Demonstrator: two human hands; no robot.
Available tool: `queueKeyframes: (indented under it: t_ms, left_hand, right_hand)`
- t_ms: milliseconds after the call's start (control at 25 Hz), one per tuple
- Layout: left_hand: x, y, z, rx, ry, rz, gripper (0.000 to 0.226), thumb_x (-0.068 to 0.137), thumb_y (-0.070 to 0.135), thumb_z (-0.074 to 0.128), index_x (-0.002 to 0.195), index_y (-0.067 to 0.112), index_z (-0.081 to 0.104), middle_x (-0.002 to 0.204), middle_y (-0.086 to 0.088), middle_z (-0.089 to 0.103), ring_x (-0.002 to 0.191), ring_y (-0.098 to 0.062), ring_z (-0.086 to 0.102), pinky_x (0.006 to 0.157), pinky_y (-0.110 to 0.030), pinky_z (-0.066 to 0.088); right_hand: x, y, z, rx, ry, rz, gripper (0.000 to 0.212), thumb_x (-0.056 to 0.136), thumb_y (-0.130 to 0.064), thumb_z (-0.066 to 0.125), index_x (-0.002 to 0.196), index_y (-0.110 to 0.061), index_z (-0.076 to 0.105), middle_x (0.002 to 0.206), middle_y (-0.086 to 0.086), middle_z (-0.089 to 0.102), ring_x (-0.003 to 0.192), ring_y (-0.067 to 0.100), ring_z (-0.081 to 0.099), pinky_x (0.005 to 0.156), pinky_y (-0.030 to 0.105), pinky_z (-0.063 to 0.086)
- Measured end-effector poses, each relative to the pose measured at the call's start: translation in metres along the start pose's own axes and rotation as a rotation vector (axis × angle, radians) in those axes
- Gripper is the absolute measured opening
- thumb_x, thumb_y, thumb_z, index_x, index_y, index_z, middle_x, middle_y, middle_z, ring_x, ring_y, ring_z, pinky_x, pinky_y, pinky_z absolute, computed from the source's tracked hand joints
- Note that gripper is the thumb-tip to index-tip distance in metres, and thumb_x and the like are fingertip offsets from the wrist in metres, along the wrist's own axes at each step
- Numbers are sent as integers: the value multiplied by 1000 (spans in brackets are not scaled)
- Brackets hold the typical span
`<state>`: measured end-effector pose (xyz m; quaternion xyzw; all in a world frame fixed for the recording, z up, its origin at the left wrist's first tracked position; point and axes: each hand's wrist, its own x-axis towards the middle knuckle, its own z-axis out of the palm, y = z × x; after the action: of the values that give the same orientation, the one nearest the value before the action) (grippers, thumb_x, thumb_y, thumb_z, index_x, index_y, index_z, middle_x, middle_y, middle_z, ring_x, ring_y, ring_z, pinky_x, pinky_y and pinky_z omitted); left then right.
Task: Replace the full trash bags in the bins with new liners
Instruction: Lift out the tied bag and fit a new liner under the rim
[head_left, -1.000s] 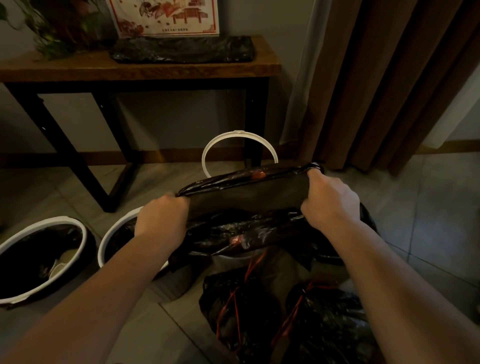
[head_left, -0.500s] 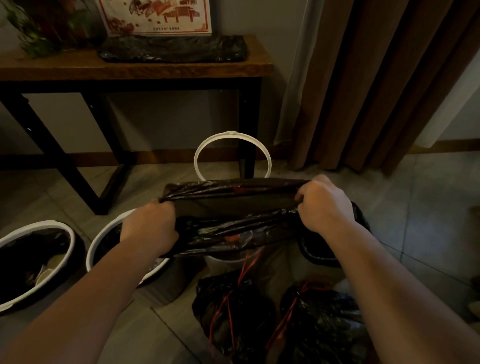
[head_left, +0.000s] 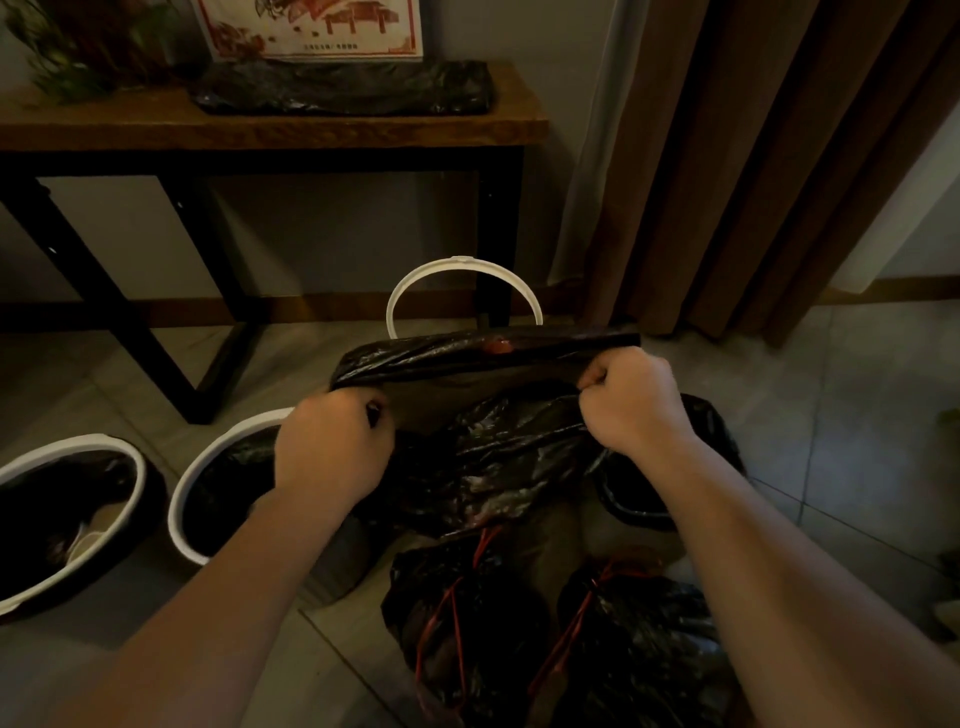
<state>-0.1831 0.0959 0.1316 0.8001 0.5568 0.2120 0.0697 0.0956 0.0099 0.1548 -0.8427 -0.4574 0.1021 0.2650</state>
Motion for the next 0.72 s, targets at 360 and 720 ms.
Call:
queueKeyframes:
  t_ms: [360, 720]
  left_hand:
    - [-1, 6, 14, 327, -177, 43, 40, 92, 15, 73, 131, 18, 65, 129, -12, 49, 93, -27, 67, 75, -36, 57]
    - [-4, -23, 18, 300, -338, -54, 51, 92, 23, 75, 139, 33, 56, 143, -14, 33, 90, -28, 66, 79, -38, 60]
  right_hand:
    - [-6, -4, 8, -332, -60, -8, 9, 91, -19, 73, 97, -22, 67, 88, 0, 57, 72, 20, 58, 65, 39, 59]
    - [-8, 6, 19, -389, -292, 0, 56, 92, -15, 71, 143, -25, 49, 113, 7, 61, 93, 25, 64, 77, 39, 61]
